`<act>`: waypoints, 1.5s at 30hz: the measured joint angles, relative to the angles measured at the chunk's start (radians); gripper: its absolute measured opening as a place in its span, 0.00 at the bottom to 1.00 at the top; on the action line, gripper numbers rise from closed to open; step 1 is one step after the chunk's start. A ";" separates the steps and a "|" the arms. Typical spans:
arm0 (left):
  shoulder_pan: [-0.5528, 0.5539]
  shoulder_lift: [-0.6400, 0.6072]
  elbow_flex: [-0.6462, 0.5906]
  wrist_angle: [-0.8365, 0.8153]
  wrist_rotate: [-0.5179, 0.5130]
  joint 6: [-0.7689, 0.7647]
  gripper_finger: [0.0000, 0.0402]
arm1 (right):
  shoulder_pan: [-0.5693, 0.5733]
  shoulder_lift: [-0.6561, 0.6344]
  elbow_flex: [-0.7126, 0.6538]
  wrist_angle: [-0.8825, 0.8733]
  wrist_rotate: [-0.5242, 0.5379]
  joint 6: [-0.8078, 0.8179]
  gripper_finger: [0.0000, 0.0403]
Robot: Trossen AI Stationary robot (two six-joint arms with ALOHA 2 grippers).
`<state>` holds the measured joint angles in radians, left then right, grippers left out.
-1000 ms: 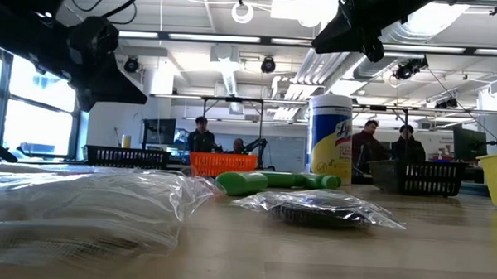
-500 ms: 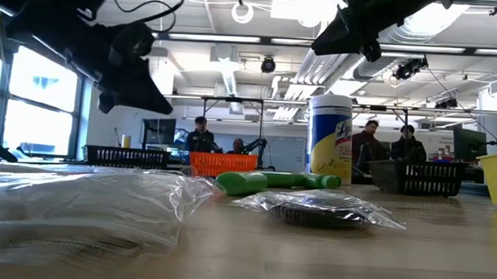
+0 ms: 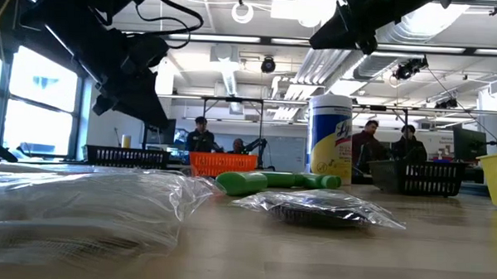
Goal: Pick & Place Travel size toiletries
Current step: Put the blue razor into the left black bin
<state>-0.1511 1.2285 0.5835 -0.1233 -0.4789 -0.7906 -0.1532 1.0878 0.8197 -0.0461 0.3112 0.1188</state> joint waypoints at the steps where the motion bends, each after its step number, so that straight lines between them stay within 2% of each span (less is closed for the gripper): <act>1: 0.000 0.000 0.000 -0.001 0.000 0.000 0.00 | 0.000 0.000 0.000 0.003 0.000 -0.005 0.21; 40: 0.000 0.000 0.000 0.001 0.048 -0.001 0.00 | 0.001 0.000 0.000 0.014 0.003 -0.015 0.21; 42: 0.001 0.000 0.000 0.001 0.073 -0.002 0.02 | 0.000 0.000 0.000 0.014 0.002 -0.010 0.21; 45: 0.001 0.000 0.000 -0.006 0.093 -0.018 0.09 | 0.000 0.000 0.000 0.014 0.001 -0.010 0.21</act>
<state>-0.1505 1.2285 0.5831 -0.1296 -0.3863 -0.8091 -0.1528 1.0878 0.8196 -0.0322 0.3123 0.1085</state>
